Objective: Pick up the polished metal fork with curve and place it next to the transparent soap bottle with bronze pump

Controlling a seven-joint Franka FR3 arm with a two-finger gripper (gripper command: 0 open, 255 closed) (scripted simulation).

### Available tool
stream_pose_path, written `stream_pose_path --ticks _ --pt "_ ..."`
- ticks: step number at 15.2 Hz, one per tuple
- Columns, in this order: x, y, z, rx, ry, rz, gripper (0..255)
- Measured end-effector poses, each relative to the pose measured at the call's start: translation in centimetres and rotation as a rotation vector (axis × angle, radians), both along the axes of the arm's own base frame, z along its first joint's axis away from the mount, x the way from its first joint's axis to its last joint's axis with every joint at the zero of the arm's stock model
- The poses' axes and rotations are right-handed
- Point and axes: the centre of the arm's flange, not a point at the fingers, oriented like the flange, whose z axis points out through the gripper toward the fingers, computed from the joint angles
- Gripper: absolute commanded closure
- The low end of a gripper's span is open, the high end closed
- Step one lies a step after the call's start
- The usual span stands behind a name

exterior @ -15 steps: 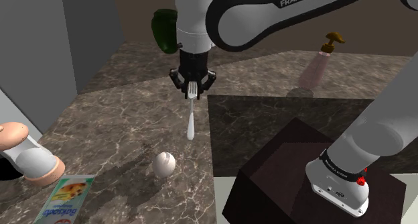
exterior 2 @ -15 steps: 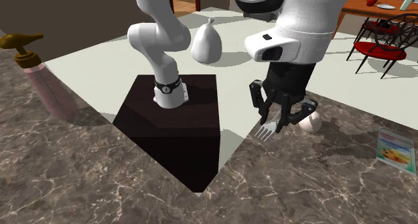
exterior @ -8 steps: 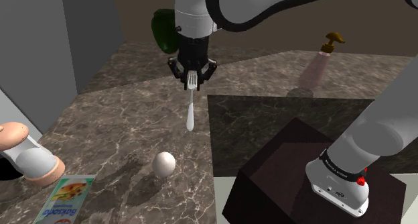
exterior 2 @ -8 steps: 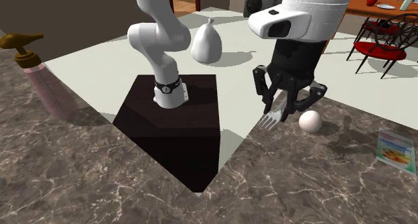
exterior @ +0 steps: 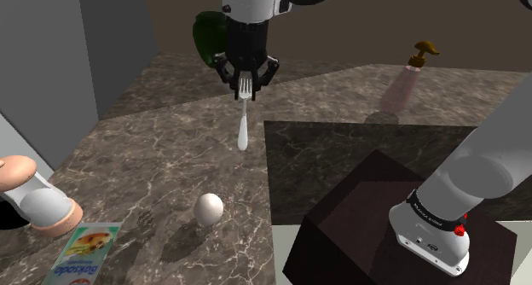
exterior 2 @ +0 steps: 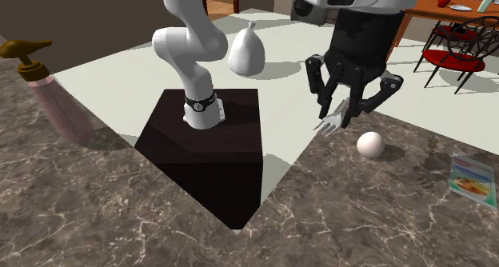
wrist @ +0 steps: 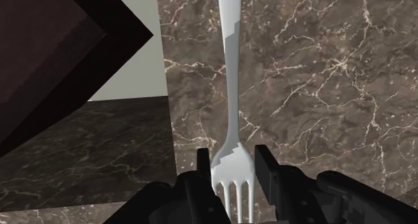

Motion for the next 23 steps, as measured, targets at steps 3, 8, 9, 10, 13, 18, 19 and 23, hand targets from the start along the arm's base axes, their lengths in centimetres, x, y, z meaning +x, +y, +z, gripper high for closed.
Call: stream_pose_path --ticks 3,8,9,10,13,18,19,23 --pt "0.1 0.1 1.6 0.0 0.0 0.0 255" --pt "0.0 0.0 4.2 0.0 0.0 0.0 255" --pt "0.0 0.1 4.7 0.0 0.0 0.0 255" --pt "0.0 0.1 5.3 0.0 0.0 0.0 255" --pt "0.0 0.2 6.9 0.0 0.0 0.0 255" --pt "0.1 0.0 9.4 0.0 0.0 0.0 255" --pt "0.0 0.0 9.9 0.0 0.0 0.0 255" --pt "-0.1 0.1 12.2 0.0 0.0 0.0 255"
